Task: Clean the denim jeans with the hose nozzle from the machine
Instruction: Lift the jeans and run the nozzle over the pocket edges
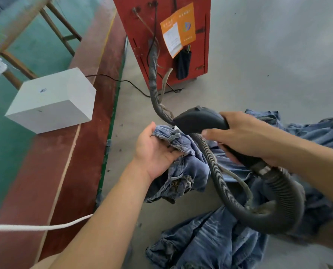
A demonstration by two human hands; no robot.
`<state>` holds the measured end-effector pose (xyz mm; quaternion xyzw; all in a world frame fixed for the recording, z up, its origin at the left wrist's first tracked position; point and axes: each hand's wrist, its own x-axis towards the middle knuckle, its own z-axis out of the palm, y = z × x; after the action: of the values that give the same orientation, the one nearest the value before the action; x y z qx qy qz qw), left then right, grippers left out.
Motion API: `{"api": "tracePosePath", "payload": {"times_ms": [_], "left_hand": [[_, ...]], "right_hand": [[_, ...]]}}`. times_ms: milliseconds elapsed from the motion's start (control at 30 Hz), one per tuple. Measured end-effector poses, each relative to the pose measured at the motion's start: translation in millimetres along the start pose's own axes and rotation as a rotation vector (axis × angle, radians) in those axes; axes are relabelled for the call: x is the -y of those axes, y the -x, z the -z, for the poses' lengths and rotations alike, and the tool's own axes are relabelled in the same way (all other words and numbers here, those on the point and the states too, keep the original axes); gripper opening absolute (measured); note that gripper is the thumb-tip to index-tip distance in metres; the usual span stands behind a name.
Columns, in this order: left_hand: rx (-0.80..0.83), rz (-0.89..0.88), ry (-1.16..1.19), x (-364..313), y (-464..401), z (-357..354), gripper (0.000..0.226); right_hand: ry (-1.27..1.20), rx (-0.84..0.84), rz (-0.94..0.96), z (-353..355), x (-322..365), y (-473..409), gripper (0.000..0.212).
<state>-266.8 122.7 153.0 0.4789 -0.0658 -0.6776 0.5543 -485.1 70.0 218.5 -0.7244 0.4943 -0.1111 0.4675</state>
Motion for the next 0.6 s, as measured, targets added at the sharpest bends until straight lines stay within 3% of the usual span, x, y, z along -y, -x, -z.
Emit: {"api": "tracePosePath", "payload": {"times_ms": [200, 333, 400, 467, 533, 600], "left_hand": [[0.056, 0.033, 0.044, -0.7, -2.8, 1.7, 0.074], [0.028, 0.019, -0.078, 1.9, -6.4, 5.7, 0.067], [-0.028, -0.077, -0.43, 3.0, -7.4, 6.4, 0.042], [-0.156, -0.238, -1.118, 4.2, -9.5, 13.2, 0.019], [-0.282, -0.312, -1.673, 11.8, -14.0, 26.6, 0.036], [-0.37, -0.313, -1.703, 17.4, -16.4, 38.8, 0.051]], "right_hand": [[0.245, 0.249, 0.011, -1.7, -3.4, 10.6, 0.017], [0.119, 0.017, 0.041, -11.5, -4.9, -5.6, 0.02], [-0.053, -0.044, -0.001, 2.5, -8.2, -7.2, 0.023], [-0.062, -0.054, -0.016, 18.0, -16.1, -5.0, 0.026], [0.009, -0.048, -0.016, 24.7, -22.9, -2.1, 0.027], [0.084, -0.045, -0.014, 23.7, -26.5, -0.8, 0.026]]}}
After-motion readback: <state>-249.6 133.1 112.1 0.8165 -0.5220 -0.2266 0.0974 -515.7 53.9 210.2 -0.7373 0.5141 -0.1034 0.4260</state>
